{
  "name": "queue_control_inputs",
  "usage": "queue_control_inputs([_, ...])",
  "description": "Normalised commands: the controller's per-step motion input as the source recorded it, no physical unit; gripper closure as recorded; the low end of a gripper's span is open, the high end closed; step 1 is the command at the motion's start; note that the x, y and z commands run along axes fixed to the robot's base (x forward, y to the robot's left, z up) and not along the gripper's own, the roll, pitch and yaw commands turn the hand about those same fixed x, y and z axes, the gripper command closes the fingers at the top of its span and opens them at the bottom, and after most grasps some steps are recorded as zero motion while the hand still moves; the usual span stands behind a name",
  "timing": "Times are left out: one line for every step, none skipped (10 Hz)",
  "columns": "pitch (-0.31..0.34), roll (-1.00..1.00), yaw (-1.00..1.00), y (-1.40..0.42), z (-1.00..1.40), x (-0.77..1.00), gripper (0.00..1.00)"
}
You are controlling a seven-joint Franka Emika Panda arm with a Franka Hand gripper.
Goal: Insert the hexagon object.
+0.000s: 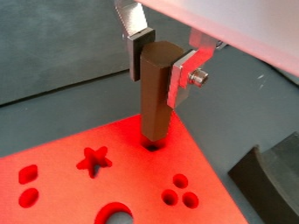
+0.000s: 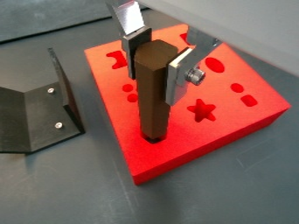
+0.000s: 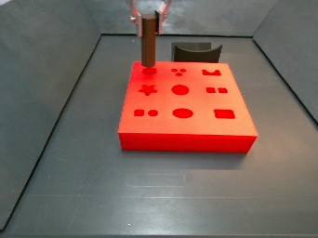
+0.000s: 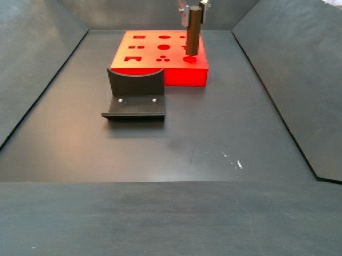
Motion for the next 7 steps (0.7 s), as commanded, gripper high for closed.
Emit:
queue_control_inputs([-0.116, -0.16, 0.00, 0.01, -0.19, 0.02, 1.00])
queue_control_inputs([0.000, 0.00, 0.00, 0.00, -0.16, 0.20, 1.00])
queue_control_inputs([0.030, 0.10, 0.00, 0.00, -0.11, 0.29, 1.00])
queue_control_inputs([0.051, 0.13, -0.01, 0.00, -0.16, 0.20, 1.00])
queue_control_inputs([0.027, 0.09, -0.07, 0.00, -0.17, 0.00, 1.00])
queue_control_inputs([0.014, 0.04, -0.06, 0.03, -0.12, -0.25, 1.00])
queue_control_inputs([0.000, 0.00, 0.00, 0.00, -0.01, -0.21, 1.00])
